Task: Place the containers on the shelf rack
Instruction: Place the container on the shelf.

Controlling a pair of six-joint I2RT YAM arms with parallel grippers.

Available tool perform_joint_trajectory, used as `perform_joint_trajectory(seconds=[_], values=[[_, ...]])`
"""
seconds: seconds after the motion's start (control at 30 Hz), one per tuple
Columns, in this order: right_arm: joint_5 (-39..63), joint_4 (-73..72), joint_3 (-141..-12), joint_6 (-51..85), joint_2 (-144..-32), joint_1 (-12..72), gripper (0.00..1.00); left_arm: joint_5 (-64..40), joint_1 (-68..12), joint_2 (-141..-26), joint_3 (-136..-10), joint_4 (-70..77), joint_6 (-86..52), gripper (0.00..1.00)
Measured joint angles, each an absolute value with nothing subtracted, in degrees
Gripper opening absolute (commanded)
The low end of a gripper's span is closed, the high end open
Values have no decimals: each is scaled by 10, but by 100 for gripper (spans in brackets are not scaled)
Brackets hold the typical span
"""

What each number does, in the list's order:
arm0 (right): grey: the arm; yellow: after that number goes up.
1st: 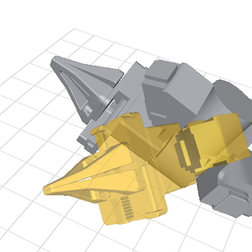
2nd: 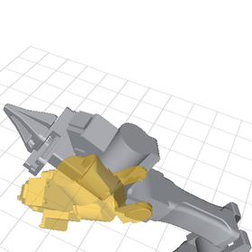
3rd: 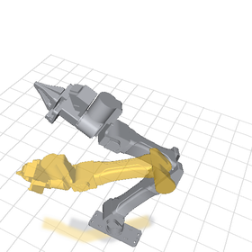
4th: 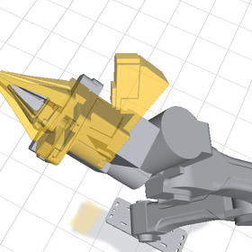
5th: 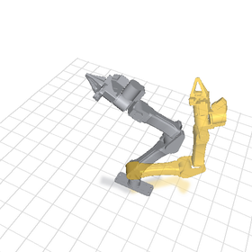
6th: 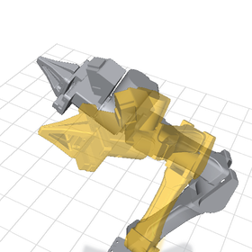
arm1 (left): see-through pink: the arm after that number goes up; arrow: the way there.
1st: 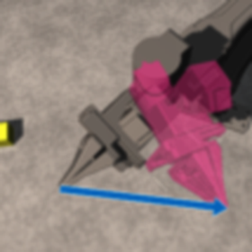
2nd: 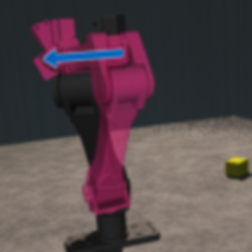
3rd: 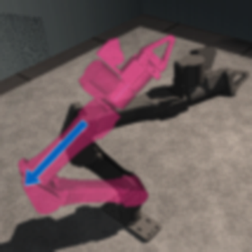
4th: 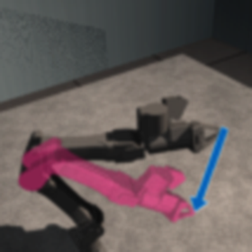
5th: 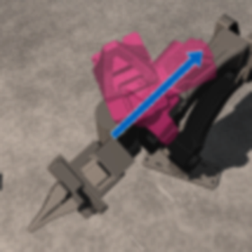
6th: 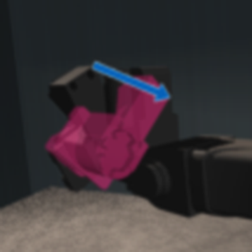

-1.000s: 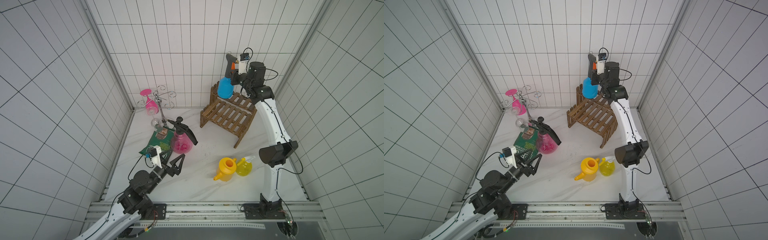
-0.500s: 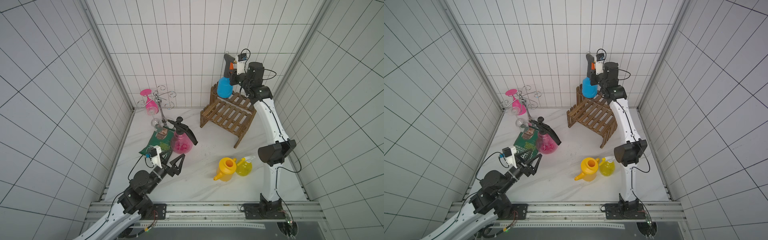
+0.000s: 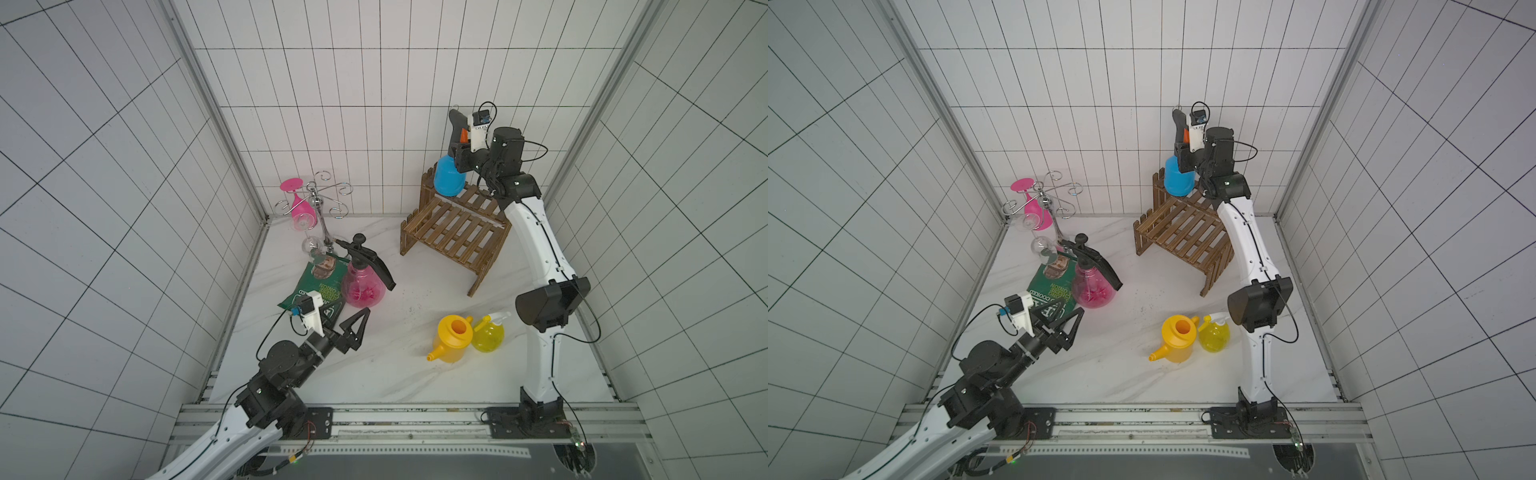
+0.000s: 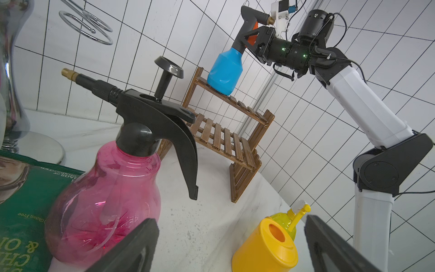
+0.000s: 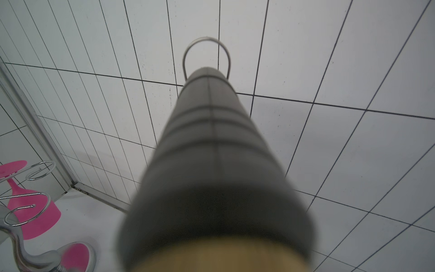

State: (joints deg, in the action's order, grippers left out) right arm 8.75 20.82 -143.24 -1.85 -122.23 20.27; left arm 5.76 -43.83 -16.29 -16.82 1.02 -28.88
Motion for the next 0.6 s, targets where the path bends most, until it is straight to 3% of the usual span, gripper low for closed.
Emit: perform_joint_trajectory(seconds=[0.3,0.6], values=[[83,204,-1374,-20,-1181,203,98,58,-438,-158,-168,10,-289,98],[81,155,-1172,-22,-1034,203,99,58,-438,-152,-168,10,-289,98]])
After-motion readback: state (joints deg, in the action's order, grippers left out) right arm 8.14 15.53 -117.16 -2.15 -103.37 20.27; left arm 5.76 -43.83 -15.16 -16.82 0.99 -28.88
